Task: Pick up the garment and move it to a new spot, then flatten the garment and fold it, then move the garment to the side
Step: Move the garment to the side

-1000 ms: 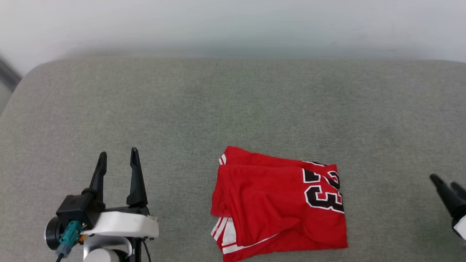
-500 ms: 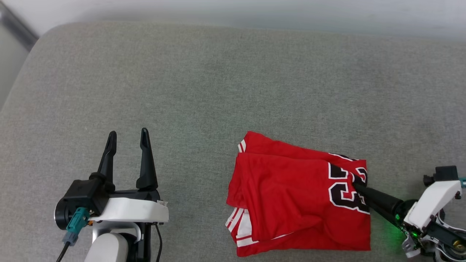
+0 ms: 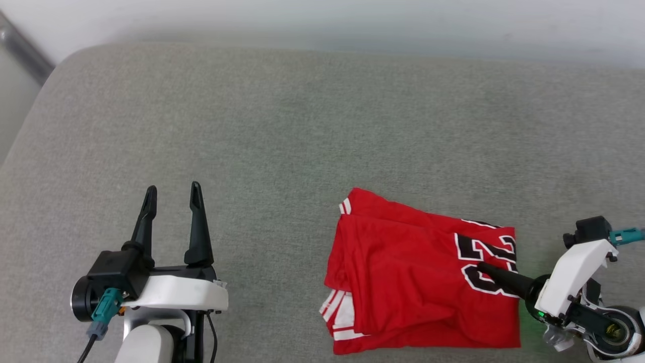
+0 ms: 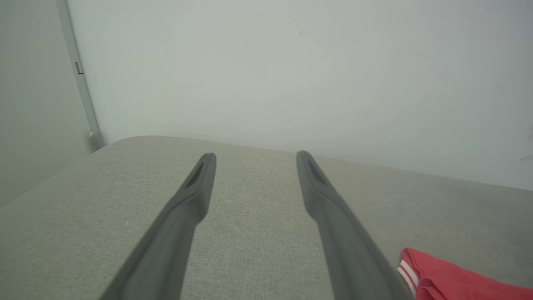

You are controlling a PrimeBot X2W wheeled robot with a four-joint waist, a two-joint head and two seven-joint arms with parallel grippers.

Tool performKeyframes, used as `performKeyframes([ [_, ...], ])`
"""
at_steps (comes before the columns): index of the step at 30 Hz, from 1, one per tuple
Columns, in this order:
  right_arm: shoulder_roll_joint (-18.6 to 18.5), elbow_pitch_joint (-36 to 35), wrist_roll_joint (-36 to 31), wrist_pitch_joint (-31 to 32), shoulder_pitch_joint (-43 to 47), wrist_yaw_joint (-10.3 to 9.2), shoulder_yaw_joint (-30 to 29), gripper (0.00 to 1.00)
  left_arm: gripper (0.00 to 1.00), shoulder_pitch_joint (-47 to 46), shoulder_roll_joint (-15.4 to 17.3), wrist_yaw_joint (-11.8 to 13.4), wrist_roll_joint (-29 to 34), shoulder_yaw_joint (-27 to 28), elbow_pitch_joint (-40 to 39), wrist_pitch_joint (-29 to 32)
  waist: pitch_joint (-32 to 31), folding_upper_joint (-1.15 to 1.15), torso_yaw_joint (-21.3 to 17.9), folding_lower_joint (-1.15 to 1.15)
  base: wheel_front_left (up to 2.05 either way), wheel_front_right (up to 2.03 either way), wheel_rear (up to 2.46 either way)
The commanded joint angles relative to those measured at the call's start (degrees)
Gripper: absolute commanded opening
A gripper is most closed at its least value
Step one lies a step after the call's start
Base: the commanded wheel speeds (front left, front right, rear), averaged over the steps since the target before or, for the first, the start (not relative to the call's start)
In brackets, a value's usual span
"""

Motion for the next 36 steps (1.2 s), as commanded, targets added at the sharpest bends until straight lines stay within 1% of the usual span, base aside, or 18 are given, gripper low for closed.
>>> performKeyframes([
  [1, -1.14, -0.69, -1.58, -1.10, 0.67, -0.04, 0.71, 0.00, 1.00, 0.36, 0.30, -0.34, 0.48, 0.08, 0.25, -0.26, -1.61, 0.00, -1.42, 0.00, 0.00, 0.00, 0.00],
  [6, -5.11, -1.68, -10.08, -3.47, 0.91, -0.04, 4.07, 0.00, 1.00, 1.37, 0.86, -0.89, 1.05, 0.08, 0.90, -0.26, -4.24, 0.00, -4.45, 0.00, 0.00, 0.00, 0.00],
  [11, -7.85, -0.97, -20.26, -5.08, 0.11, -0.04, 5.56, 0.00, 1.00, 2.33, 1.36, -0.97, 1.40, -0.15, 0.38, -0.16, -5.21, 0.00, -9.19, 0.00, 0.00, 0.00, 0.00],
  [15, -7.90, -0.80, -25.67, -5.69, -1.72, -0.04, 6.88, 0.00, 1.00, 2.52, 1.91, -0.70, 1.34, -0.22, -0.66, 0.68, -4.40, 0.00, -14.56, 0.00, 0.00, 0.00, 0.00],
  [20, -6.36, 1.27, -29.25, -7.78, -6.33, -0.04, 9.45, 0.00, 1.00, 1.55, 2.59, -0.22, 1.49, 0.01, -2.35, 1.53, -2.16, 0.00, -22.58, 0.00, 0.00, 0.00, 0.00],
  [25, -4.86, 5.53, -30.31, -14.00, -13.58, -0.04, 11.99, 0.00, 1.00, -0.37, 3.68, -0.22, 2.37, -0.58, -4.91, 3.21, 2.20, 0.00, -29.12, 0.00, 0.00, 0.00, 0.00],
  [29, -4.90, 10.67, -30.37, -21.23, -19.56, -0.04, 11.82, 0.00, 1.00, -3.75, 4.89, -0.93, 3.75, -2.00, -7.38, 4.84, 7.32, 0.00, -31.31, 0.00, 0.00, 0.00, 0.00],
  [32, -6.97, 14.94, -31.02, -25.67, -23.93, -0.05, 10.94, 0.00, 1.00, -7.38, 5.30, -1.77, 5.07, -3.75, -9.01, 6.56, 11.80, 0.00, -31.06, 0.00, 0.00, 0.00, 0.00],
  [36, -10.33, 20.16, -31.84, -31.01, -29.71, -0.04, 9.12, 0.00, 1.00, -12.53, 5.86, -2.90, 6.43, -5.65, -10.33, 8.61, 17.59, 0.00, -29.80, 0.00, 0.00, 0.00, 0.00],
])
